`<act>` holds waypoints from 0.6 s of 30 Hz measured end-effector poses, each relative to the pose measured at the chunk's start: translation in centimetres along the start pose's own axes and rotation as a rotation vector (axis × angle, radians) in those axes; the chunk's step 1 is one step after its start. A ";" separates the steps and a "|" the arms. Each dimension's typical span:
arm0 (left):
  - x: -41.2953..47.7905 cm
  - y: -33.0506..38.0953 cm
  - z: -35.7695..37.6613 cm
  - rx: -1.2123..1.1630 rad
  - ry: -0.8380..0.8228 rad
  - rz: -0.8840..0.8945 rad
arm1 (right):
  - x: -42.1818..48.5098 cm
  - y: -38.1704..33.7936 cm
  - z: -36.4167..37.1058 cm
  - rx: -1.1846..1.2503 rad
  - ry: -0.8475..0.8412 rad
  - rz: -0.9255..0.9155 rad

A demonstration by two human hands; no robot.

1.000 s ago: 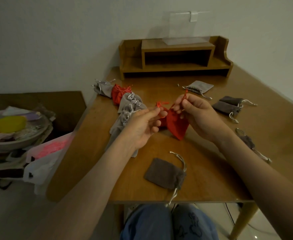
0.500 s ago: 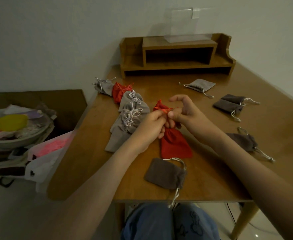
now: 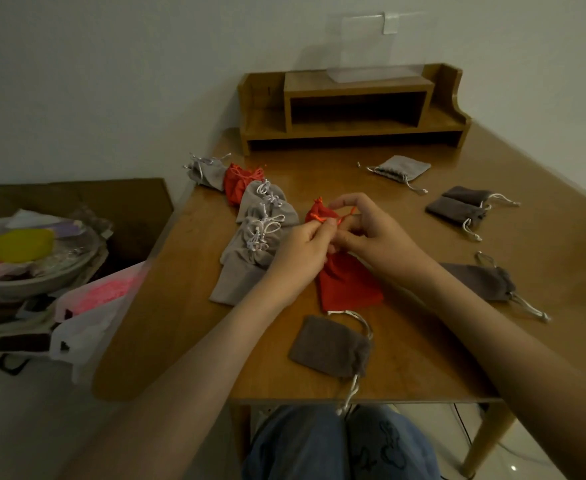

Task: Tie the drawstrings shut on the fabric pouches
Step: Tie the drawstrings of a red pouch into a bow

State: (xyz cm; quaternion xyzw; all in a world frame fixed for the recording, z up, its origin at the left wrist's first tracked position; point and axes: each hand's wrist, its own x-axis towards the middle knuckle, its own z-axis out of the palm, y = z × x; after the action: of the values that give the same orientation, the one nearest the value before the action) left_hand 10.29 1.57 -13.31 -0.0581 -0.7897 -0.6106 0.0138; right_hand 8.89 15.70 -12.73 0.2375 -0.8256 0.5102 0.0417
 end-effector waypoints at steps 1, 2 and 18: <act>0.0 0.1 0.0 -0.013 0.014 0.000 | -0.1 0.0 0.0 -0.015 0.022 0.000; 0.0 0.1 0.0 -0.037 0.026 0.004 | -0.1 0.0 0.0 -0.021 0.045 0.004; 0.5 -0.3 0.1 -0.189 0.046 -0.053 | -0.3 0.8 0.6 -0.459 0.174 -0.300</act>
State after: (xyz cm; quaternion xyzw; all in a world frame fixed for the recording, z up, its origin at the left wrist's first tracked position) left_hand 9.78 1.63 -13.59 -0.0242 -0.7293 -0.6837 0.0099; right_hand 8.96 15.57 -13.74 0.2967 -0.8683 0.3166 0.2404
